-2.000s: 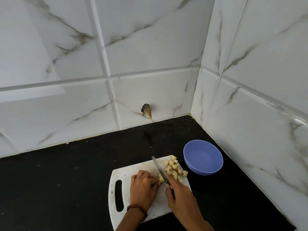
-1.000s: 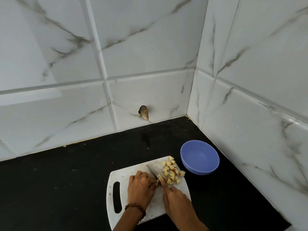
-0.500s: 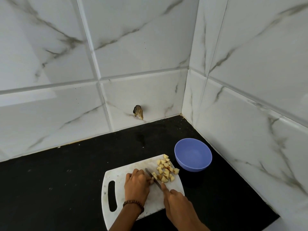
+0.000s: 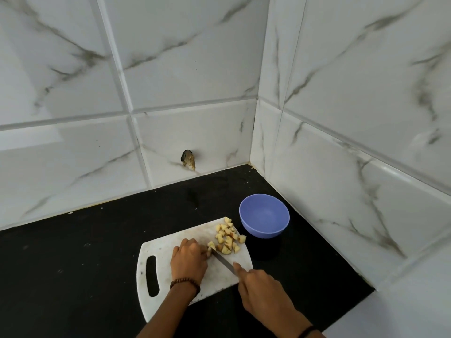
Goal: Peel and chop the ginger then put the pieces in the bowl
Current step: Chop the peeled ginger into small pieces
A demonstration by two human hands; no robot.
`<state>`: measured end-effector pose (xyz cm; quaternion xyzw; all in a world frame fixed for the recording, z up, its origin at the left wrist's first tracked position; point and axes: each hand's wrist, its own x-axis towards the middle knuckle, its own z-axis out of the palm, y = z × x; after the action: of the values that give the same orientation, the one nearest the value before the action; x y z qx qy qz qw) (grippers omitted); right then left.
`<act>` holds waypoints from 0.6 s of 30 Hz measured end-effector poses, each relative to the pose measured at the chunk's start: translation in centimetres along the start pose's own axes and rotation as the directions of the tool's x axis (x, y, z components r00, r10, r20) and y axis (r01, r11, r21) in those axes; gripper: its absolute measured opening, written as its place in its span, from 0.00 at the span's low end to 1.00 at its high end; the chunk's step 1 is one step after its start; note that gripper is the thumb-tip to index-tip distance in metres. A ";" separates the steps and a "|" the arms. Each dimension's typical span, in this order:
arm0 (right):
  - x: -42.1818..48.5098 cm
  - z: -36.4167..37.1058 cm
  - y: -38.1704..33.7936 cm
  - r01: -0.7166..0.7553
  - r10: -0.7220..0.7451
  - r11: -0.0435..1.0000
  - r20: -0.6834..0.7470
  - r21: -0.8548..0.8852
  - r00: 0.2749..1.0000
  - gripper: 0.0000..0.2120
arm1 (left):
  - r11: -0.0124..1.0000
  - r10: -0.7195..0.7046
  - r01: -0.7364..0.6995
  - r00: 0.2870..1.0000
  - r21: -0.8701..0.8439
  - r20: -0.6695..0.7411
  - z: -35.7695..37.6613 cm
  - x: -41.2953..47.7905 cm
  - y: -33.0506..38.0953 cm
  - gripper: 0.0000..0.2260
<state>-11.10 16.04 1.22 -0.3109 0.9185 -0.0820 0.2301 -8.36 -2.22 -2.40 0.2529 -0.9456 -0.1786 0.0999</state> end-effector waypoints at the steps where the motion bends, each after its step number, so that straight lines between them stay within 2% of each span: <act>1: -0.2 -0.1 0.1 0.002 -0.002 1.000 0.003 -0.006 1.000 0.28 | 1.000 -0.010 0.010 1.000 -0.010 0.008 -0.1 -0.1 0.1 0.09; 6: -1.0 -0.9 0.7 0.013 -0.013 1.000 0.021 0.016 1.000 0.27 | 0.996 -0.072 0.074 0.997 -0.055 0.032 -0.2 -0.1 0.2 0.09; 10: -1.4 -0.7 1.0 0.061 -0.052 0.990 -0.076 0.126 0.996 0.24 | 0.998 -0.016 0.020 0.999 -0.067 0.050 -0.2 0.0 -0.1 0.09; 13: -1.6 -0.4 0.9 0.116 -0.068 0.968 -0.213 0.224 0.975 0.16 | 0.995 0.046 -0.041 0.997 -0.095 0.054 -0.2 0.0 -0.6 0.09; 15: -1.2 -0.3 0.7 0.114 -0.049 0.958 -0.240 0.264 0.970 0.08 | 0.990 0.079 -0.071 0.995 -0.123 0.059 -0.2 -0.3 -0.9 0.09; 18: -0.1 -0.5 0.3 0.081 -0.015 0.957 -0.231 0.278 0.973 0.07 | 0.984 0.084 -0.079 0.996 -0.162 0.027 -0.2 -0.7 -1.5 0.10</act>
<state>-11.39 16.35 1.59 -0.2853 0.9094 -0.2543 0.1643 -6.99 -3.16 -2.86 0.2020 -0.9393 -0.2541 0.1114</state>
